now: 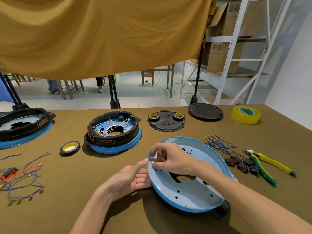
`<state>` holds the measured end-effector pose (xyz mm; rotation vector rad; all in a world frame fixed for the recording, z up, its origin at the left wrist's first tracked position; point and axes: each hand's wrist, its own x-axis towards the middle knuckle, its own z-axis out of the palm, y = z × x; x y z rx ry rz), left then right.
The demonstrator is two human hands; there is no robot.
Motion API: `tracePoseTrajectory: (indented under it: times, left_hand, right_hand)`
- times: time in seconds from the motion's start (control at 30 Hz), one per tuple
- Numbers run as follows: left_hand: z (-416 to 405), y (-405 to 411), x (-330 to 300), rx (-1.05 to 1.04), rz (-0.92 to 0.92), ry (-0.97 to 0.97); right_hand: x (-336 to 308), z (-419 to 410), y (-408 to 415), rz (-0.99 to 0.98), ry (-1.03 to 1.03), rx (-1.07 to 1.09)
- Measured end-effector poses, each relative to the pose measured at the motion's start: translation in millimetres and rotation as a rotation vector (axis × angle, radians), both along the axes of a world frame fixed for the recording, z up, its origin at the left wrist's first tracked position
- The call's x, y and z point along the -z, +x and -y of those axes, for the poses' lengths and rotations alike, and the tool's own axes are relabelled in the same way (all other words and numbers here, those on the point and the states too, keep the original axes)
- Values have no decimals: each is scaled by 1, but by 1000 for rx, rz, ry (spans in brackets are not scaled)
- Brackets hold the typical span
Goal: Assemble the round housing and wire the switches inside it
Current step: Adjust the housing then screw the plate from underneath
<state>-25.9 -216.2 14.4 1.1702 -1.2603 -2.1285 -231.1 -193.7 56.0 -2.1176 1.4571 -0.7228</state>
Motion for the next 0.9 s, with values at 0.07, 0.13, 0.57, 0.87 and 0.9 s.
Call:
tracePoseTrajectory:
  times: [0.07, 0.13, 0.57, 0.87, 0.9]
  left_hand:
    - [0, 0, 0, 0, 10, -6]
    - [1, 1, 0, 0, 5, 0]
    - [3, 1, 1, 11, -2, 6]
    - [3, 0, 2, 12, 16, 3]
    - [3, 1, 2, 12, 15, 3]
  right_hand:
    - [-1, 0, -1, -8, 6, -9]
    - [0, 1, 1, -21, -7, 11]
    - [0, 4, 1, -36, -7, 9]
    - [-2, 4, -1, -55, 15, -8]
    - [-1, 4, 0, -70, 4, -1]
